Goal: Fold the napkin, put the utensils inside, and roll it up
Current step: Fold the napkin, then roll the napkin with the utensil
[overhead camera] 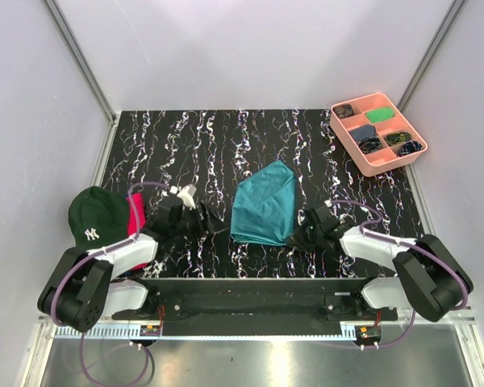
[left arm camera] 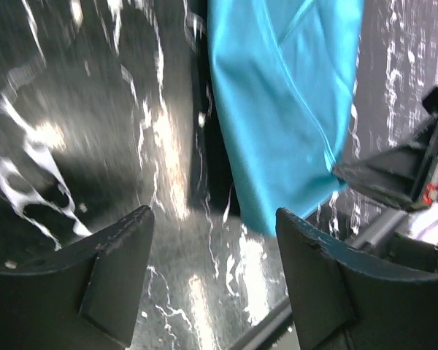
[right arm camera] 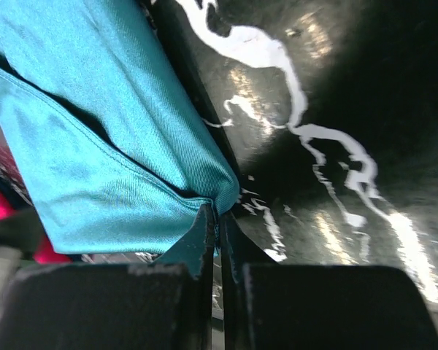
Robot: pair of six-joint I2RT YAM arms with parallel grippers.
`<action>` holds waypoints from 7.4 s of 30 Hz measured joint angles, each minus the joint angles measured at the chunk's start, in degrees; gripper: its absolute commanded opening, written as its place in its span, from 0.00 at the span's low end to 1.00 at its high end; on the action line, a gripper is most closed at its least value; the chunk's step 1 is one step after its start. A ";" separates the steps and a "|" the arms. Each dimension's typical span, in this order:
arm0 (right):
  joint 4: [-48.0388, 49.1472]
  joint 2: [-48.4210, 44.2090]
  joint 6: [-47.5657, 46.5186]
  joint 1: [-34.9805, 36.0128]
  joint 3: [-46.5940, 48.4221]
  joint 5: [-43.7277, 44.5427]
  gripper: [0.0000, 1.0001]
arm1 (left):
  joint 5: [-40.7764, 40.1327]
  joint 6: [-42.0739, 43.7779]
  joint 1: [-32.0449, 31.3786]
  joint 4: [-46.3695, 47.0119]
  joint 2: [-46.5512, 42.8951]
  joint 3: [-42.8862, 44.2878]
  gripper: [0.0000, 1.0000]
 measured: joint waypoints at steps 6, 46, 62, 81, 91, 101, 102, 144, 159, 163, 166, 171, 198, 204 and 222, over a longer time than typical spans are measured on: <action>6.99 4.15 4.09 1.75 0.20 0.00 0.00 | 6.49 -7.54 -0.46 14.99 5.86 -7.26 0.70; 14.21 5.70 5.81 2.47 -1.66 0.09 0.00 | 6.16 -7.85 -1.44 25.05 21.42 -1.40 0.31; 14.19 5.51 5.18 2.54 -1.66 0.26 0.00 | 8.57 -7.45 -1.44 20.98 22.49 1.05 0.06; -1.60 -13.22 -15.93 4.94 -0.20 9.88 0.58 | 11.52 -5.11 -1.38 4.61 22.49 8.68 0.00; -1.90 -6.80 -39.78 19.02 12.35 15.76 0.68 | 13.09 -1.11 -0.48 -10.05 22.45 16.74 0.00; -0.61 12.72 -56.19 38.71 22.38 31.87 0.77 | 13.31 5.88 2.32 -22.97 23.02 23.58 0.00; -0.61 14.36 -57.59 39.89 23.30 33.42 0.77 | 13.33 6.16 2.40 -23.71 23.32 23.76 0.00; 7.32 28.28 -74.95 38.86 28.39 37.11 0.00 | 15.41 11.80 8.70 -31.12 24.17 26.95 0.69; -1.73 24.06 -66.95 24.92 31.41 3.85 0.00 | 6.16 9.70 12.94 -28.55 1.88 19.17 0.68; -4.15 24.44 -65.75 22.25 34.36 -4.20 0.00 | 2.08 8.24 10.36 -27.15 -3.26 15.76 0.68; -5.29 24.79 -64.89 20.59 36.28 -9.64 0.00 | -0.07 7.61 7.48 -26.86 -5.38 14.82 0.68; -6.69 26.64 -64.00 17.42 38.62 -16.15 0.00 | -2.01 7.23 5.75 -25.18 -8.33 13.77 0.68; -8.83 39.41 -60.30 4.39 42.75 -35.26 0.00 | -4.04 7.26 -0.61 -15.85 -4.15 10.19 0.67; -8.72 42.25 -59.25 3.23 43.89 -37.22 0.00 | -1.38 6.93 -3.06 -14.56 -3.54 9.86 0.67; -8.15 42.97 -58.80 2.75 43.91 -37.94 0.00 | 15.76 -4.02 -6.69 3.72 9.07 7.45 0.69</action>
